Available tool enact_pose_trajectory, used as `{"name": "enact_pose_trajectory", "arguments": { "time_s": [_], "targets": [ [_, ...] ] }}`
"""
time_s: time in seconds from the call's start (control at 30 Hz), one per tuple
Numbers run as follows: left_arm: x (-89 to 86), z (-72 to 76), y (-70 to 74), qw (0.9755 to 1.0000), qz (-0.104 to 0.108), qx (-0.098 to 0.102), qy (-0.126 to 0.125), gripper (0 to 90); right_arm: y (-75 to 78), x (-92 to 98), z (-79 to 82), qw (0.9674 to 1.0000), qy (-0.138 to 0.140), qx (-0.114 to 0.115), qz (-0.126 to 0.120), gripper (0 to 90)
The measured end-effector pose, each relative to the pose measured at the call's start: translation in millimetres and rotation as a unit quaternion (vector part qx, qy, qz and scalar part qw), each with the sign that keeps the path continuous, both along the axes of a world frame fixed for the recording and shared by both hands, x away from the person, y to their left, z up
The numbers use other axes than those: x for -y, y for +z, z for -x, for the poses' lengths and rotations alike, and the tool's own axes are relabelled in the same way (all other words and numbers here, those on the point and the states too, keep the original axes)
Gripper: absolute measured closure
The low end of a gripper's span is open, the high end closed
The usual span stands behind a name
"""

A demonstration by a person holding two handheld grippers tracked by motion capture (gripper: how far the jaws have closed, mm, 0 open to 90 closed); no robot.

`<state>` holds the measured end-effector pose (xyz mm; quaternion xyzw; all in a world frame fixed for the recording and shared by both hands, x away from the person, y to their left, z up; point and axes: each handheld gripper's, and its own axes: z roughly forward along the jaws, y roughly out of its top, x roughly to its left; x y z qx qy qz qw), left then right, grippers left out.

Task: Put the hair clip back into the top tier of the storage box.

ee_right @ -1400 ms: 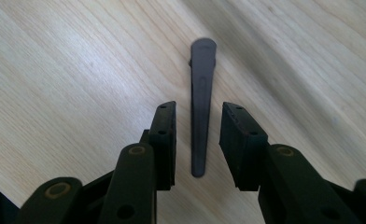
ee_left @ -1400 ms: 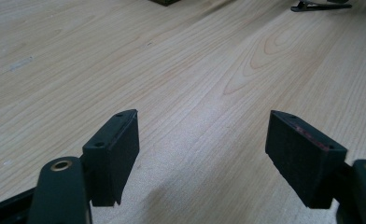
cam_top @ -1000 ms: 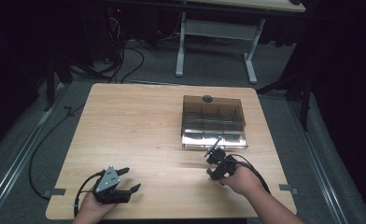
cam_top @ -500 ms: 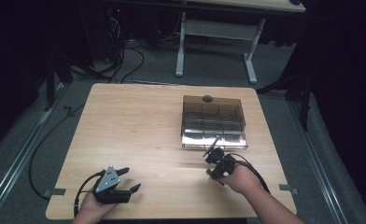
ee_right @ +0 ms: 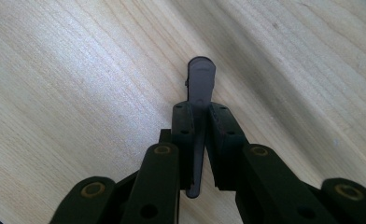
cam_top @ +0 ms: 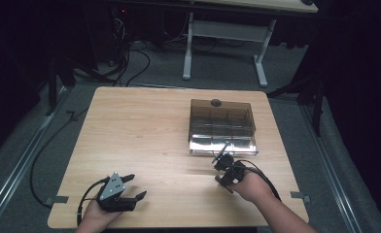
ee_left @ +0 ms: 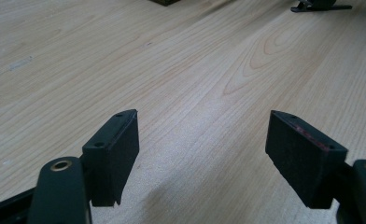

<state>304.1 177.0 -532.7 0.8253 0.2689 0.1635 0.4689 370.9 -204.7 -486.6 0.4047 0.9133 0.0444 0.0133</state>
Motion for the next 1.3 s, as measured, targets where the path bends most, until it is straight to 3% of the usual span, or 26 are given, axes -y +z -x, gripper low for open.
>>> {"name": "enact_pose_trajectory", "arguments": {
  "time_s": [0.3, 0.67, 0.83, 0.9, 1.0, 1.03, 1.3],
  "targets": [
    [-1.7, -0.3, 0.2, 1.0, 0.008, 0.001, 0.006, 26.3, 8.8, -0.5, 1.1, 0.9999, 0.012, 0.006, 0.006, 82.4],
    [-2.1, -0.6, 0.2, 0.9999, 0.01, -0.002, 0.004, 26.3, 17.7, 3.1, 2.2, 0.9999, -0.006, -0.004, -0.007, 82.4],
    [-2.0, -0.5, 0.2, 0.9999, 0.01, -0.001, 0.006, 26.3, 29.8, 3.9, 2.7, 0.9999, 0.001, 0.0, -0.013, 82.4],
    [-2.0, -0.1, 0.1, 0.9999, 0.012, 0.001, 0.005, 26.3, 35.5, 4.3, 4.2, 0.9999, -0.008, 0.0, -0.013, 82.5],
    [-1.0, -0.5, 0.2, 1.0, 0.005, -0.002, 0.001, 26.3, 39.9, 7.3, 4.1, 0.9998, 0.007, 0.007, -0.016, 82.4],
    [-1.2, -0.6, 0.2, 1.0, 0.005, -0.002, 0.002, 26.3, 43.1, 6.6, 5.7, 0.9999, -0.004, 0.002, -0.017, 82.4],
    [-1.3, -0.4, 0.2, 1.0, 0.006, -0.001, 0.001, 26.3, 55.9, 12.8, 0.9, 0.9998, 0.0, 0.002, -0.019, 82.4]
  ]
}}
